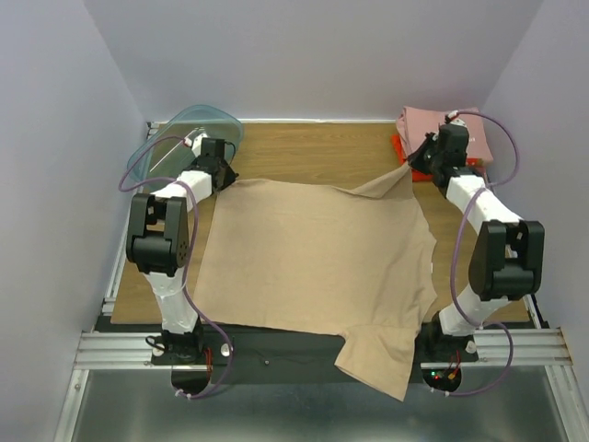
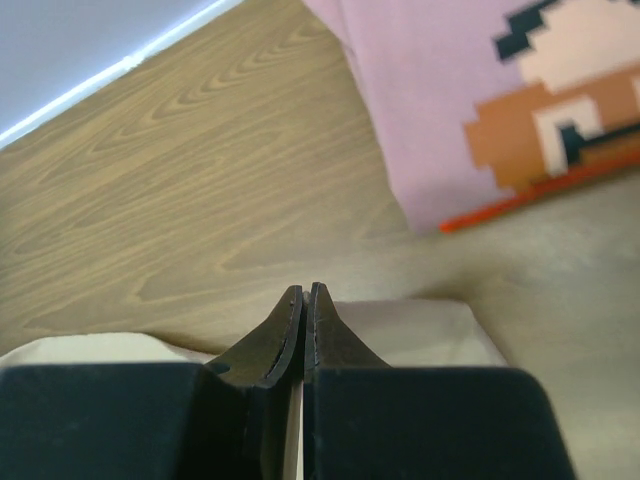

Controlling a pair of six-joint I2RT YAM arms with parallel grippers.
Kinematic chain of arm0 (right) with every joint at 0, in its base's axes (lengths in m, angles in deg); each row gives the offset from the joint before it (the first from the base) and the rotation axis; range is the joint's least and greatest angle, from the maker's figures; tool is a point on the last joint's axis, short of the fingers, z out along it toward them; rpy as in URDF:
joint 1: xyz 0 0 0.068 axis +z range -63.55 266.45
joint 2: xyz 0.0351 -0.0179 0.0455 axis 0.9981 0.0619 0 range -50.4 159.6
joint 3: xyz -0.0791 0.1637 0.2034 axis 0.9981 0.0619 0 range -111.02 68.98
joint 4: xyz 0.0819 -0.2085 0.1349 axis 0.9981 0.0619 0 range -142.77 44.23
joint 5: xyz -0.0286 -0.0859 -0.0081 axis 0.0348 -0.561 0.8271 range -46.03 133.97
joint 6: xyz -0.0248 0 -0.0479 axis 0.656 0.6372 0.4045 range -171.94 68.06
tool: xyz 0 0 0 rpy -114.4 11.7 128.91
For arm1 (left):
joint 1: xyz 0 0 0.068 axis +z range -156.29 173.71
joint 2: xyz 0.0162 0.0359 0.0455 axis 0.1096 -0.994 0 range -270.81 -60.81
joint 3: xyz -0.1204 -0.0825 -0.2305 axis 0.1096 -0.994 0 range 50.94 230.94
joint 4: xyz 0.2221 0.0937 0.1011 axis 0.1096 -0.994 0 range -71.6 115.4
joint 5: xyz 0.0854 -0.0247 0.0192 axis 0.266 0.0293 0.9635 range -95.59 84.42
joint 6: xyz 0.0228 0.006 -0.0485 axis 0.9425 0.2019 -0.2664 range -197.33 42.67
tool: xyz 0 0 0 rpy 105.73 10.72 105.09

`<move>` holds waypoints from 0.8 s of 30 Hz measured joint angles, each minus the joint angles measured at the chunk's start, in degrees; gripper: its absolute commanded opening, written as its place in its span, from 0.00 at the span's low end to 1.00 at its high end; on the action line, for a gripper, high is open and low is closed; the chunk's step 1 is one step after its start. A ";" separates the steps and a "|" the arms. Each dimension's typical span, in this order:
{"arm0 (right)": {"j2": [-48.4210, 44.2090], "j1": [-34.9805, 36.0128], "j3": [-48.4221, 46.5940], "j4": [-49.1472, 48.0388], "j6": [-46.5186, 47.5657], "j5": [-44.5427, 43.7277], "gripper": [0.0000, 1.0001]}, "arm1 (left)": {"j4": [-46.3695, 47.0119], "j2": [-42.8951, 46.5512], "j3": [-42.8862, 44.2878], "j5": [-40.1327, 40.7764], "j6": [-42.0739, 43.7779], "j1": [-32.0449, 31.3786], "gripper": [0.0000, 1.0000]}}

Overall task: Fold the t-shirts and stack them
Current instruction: Fold the tshirt

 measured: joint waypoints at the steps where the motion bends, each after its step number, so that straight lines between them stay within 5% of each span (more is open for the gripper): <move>1: -1.92 0.00 1.14 1.51 -0.20 -1.31 0.00 | 0.24 0.66 -0.94 0.00 0.04 0.00 0.00; 15: -33.46 0.02 21.14 21.07 -5.95 -4.44 0.00 | -1.55 23.56 -21.09 2.19 -0.68 0.02 0.00; 24: -48.37 0.00 25.03 34.05 -9.88 -5.77 0.01 | -6.25 37.22 -33.59 5.07 -3.69 0.00 0.00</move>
